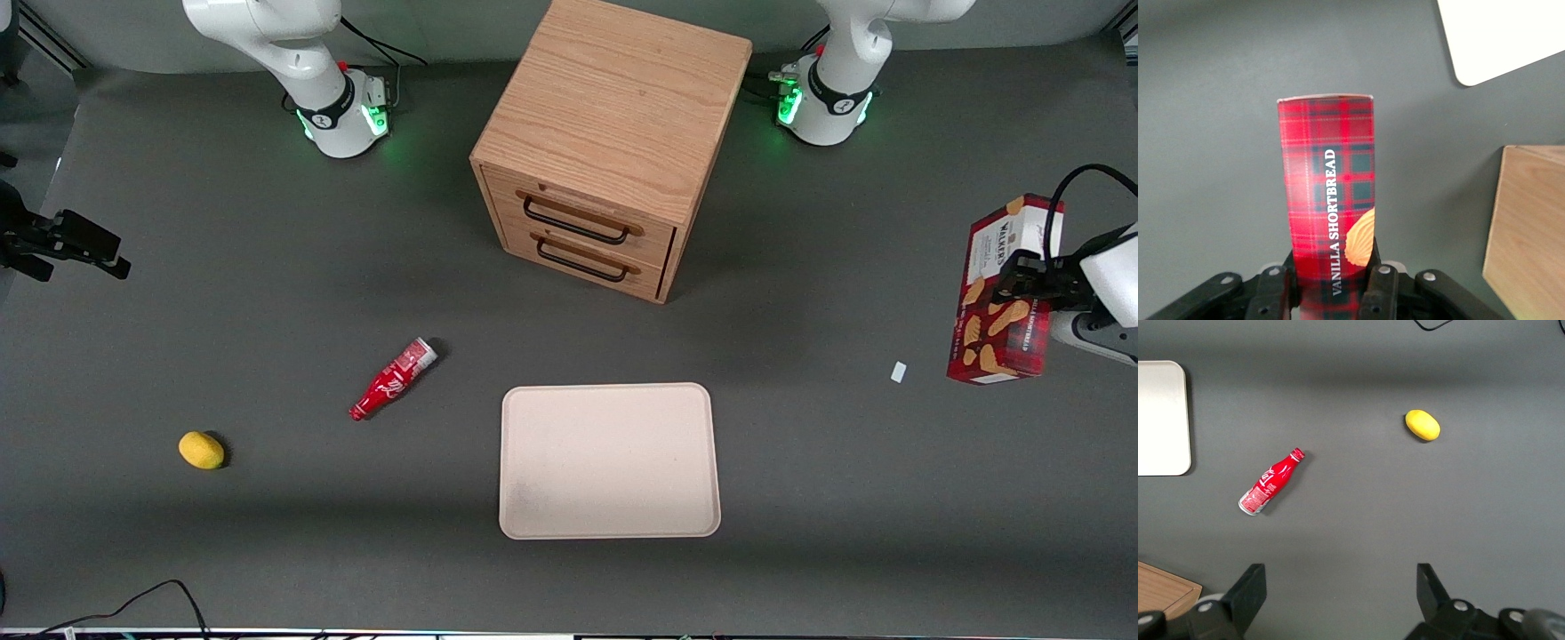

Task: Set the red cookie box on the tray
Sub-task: 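Carry the box with the left gripper over the white tray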

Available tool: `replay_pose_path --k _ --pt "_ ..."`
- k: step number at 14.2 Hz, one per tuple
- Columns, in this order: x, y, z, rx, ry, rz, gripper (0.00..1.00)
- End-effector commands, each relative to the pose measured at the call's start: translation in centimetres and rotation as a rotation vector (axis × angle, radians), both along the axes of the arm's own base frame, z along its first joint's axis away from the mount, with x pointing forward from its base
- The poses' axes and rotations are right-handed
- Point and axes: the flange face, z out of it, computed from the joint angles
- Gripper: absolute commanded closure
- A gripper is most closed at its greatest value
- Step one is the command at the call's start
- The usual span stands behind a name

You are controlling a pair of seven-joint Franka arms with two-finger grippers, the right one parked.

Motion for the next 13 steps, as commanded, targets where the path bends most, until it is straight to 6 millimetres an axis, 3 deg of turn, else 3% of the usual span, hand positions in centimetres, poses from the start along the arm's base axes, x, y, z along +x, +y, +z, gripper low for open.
replay_pose_path --k 1,4,8,9,13 --pt "1.9 -6.6 -1.0 0.008 0.005 0.071 1.0" --pt "4.1 -15.1 -3.6 -0.003 -0.012 0.188 1.0" --pt "6.0 -26.0 -10.2 -0.014 -0.12 0.212 1.0" --pt "6.6 -27.8 -12.3 -0.01 -0.146 0.203 1.0" --pt "8.4 -31.8 -21.0 0.012 -0.212 0.267 1.0"
